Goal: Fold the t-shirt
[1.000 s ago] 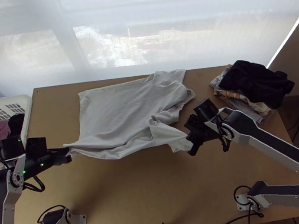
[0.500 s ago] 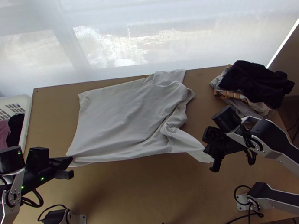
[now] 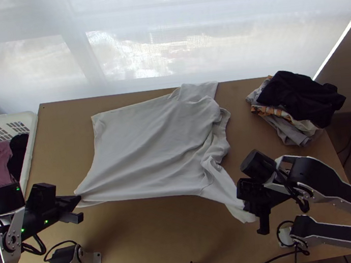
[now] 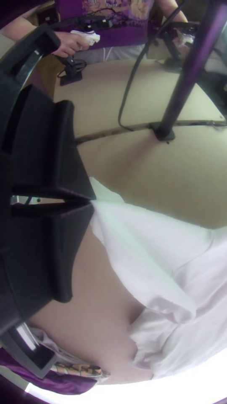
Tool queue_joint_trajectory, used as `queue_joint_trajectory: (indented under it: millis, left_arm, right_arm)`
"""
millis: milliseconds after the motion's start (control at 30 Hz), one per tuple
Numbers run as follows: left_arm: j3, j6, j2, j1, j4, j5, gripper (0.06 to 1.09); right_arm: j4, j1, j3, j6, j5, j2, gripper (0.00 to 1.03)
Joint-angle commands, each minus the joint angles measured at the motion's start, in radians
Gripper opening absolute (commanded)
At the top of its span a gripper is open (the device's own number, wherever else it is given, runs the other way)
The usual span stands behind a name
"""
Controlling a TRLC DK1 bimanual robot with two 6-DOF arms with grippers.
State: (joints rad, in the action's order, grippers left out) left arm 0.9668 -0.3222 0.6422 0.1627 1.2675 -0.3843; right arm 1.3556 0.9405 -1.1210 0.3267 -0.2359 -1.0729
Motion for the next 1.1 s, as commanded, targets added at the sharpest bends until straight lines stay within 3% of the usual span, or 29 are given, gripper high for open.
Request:
queue_joint_trajectory:
  millis: [0,400,700,767,867,933,1067]
  left_arm:
    - [0.004,-0.057,-0.036,0.021,0.093,-0.001,0.09]
    - [0.066,-0.012,-0.121,-0.051,0.162,0.004,0.09]
    - [0.001,-0.031,-0.119,-0.040,0.127,0.041,0.09]
    - [-0.017,-0.035,-0.116,-0.028,0.107,0.042,0.09]
    - [-0.039,-0.035,-0.110,-0.006,0.073,0.042,0.09]
    - [-0.050,-0.034,-0.105,-0.003,0.058,0.042,0.09]
    - [-0.059,-0.035,-0.102,0.005,0.044,0.042,0.09]
  right_arm:
    - [0.074,0.119,0.007,-0.012,-0.037,0.001,0.03]
    - [0.063,0.196,-0.010,-0.058,-0.178,-0.027,0.03]
    - [-0.053,0.235,-0.005,-0.080,-0.302,-0.186,0.04]
    - [-0.118,0.233,-0.007,-0.103,-0.304,-0.216,0.25]
    - [-0.156,0.218,-0.042,-0.107,-0.302,-0.265,0.76]
    - [-0.164,0.190,-0.077,-0.104,-0.301,-0.277,0.98]
    - [-0.164,0.083,-0.120,-0.106,-0.301,-0.252,0.98]
